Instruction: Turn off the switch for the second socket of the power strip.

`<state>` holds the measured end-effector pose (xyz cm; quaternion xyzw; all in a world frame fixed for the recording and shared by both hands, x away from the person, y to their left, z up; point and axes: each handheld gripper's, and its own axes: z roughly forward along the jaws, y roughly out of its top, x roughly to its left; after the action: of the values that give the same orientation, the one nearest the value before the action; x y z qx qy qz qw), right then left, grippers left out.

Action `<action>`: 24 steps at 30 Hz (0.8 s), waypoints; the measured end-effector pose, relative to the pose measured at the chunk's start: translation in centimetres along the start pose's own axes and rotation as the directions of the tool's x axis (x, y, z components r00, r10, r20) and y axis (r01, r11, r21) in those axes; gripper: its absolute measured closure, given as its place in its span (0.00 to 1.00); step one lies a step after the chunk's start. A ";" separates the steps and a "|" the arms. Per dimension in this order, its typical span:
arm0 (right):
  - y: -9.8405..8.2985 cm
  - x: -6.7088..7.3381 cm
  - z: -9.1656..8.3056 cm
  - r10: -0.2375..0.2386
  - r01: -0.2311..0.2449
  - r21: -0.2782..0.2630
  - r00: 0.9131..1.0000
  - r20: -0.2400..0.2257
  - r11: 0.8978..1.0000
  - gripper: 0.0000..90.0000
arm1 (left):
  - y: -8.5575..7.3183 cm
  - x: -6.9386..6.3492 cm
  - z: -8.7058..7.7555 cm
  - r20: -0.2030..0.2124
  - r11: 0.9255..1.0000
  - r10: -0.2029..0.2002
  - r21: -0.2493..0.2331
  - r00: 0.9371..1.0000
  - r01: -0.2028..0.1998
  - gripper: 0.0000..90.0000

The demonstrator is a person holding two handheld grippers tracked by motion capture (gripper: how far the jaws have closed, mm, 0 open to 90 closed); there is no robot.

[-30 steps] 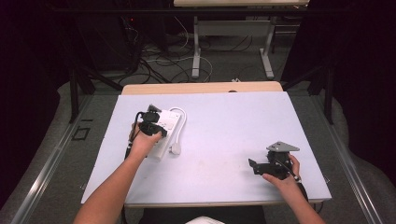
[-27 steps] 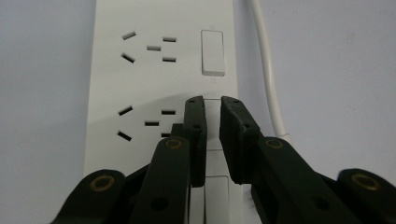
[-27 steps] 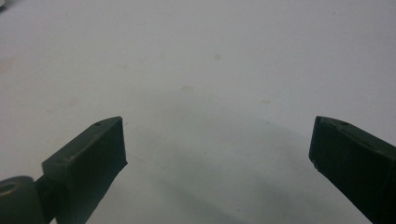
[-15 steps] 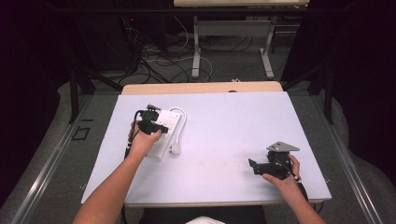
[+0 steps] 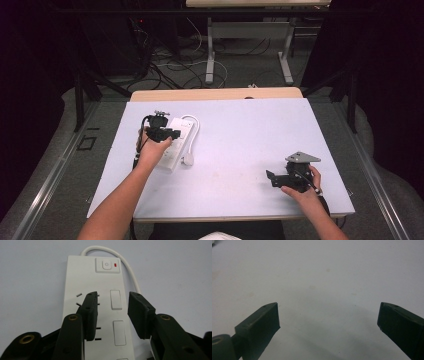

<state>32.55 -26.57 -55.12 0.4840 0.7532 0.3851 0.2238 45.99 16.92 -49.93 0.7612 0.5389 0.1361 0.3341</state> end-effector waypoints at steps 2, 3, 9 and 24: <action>0.0 0.0 0.0 0.000 0.000 0.000 1.000 0.000 1.000 0.04 | 0.0 0.1 -0.1 -0.003 1.000 0.001 -0.014 1.000 -0.001 0.63; 0.0 0.0 0.0 -0.003 0.003 -0.001 1.000 -0.001 1.000 0.04 | 0.0 0.2 -0.2 -0.004 1.000 0.001 -0.023 1.000 -0.001 0.62; 0.0 0.0 0.0 -0.001 0.001 0.000 1.000 0.001 1.000 0.04 | 0.1 0.4 -0.5 -0.019 0.997 0.015 -0.069 1.000 -0.016 0.57; 0.0 0.0 0.0 -0.003 0.003 0.000 1.000 0.000 1.000 0.04 | 0.1 0.4 -1.5 0.019 0.982 0.030 -0.186 0.999 -0.026 0.40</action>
<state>32.52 -26.57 -55.08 0.4831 0.7538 0.3849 0.2245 45.35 17.84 -48.86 0.7357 0.5096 0.1822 0.4073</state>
